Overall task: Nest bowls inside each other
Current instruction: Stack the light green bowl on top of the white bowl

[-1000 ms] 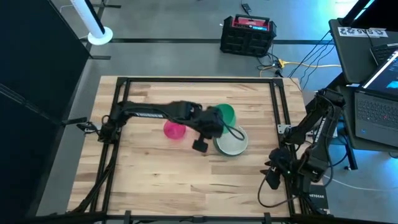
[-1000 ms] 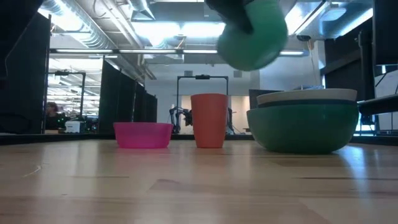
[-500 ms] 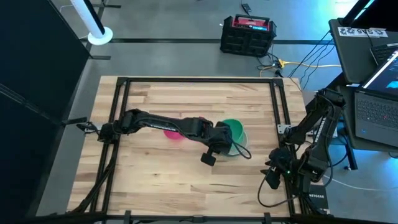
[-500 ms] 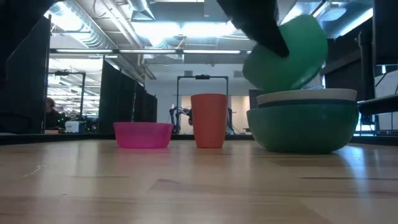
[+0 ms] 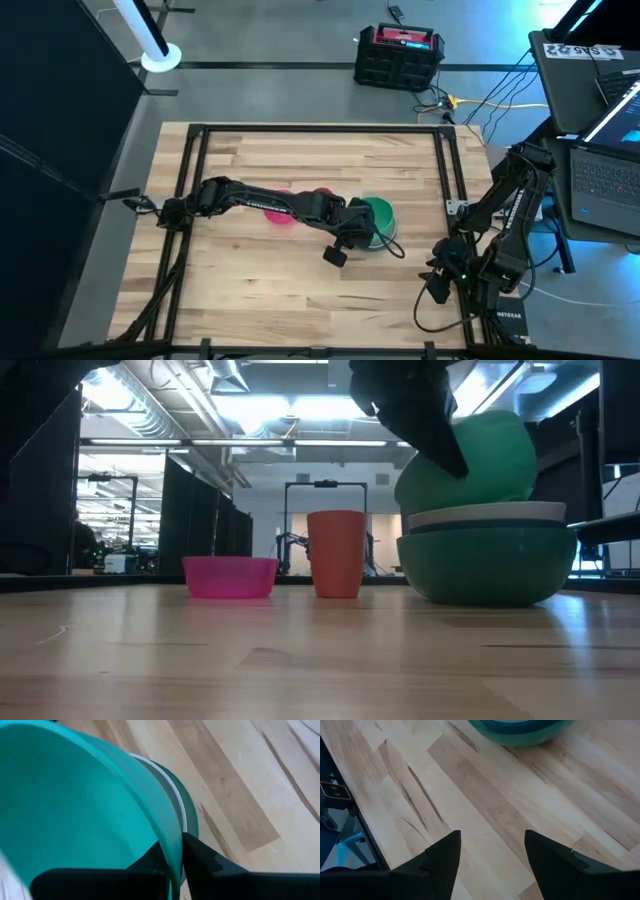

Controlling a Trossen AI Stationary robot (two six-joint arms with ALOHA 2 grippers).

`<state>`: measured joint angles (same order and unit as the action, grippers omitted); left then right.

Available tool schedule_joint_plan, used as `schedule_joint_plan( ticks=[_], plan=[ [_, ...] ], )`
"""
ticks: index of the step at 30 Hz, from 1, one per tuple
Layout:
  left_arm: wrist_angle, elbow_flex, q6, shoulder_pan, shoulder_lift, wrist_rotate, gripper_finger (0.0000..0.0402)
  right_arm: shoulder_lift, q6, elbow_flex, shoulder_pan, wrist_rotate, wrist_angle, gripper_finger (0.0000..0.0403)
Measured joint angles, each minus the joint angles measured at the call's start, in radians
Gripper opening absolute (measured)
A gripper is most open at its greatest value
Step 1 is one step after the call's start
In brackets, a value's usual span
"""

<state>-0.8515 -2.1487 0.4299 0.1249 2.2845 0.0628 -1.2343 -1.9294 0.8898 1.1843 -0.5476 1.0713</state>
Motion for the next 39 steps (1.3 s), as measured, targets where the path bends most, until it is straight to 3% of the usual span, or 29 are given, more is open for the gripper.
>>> schedule_joint_plan(
  ticks=[9,21,31,39],
  plan=[
    [0.008,0.0,-0.002,-0.001,0.003,0.001,0.0106,0.0,-0.002,0.0,0.0,-0.003,0.003,0.0209],
    [-0.01,0.0,-0.004,0.0,0.051,0.008,0.0133,-0.005,-0.001,0.0,0.0,-0.01,0.011,0.0209],
    [-0.052,-0.002,0.01,-0.002,0.065,0.067,0.0127,-0.062,-0.001,-0.001,0.0,-0.008,-0.009,0.0209],
    [-0.041,-0.115,0.01,-0.004,0.056,0.071,0.0127,-0.073,-0.001,-0.002,0.0,-0.005,-0.03,0.0209]
  ],
)
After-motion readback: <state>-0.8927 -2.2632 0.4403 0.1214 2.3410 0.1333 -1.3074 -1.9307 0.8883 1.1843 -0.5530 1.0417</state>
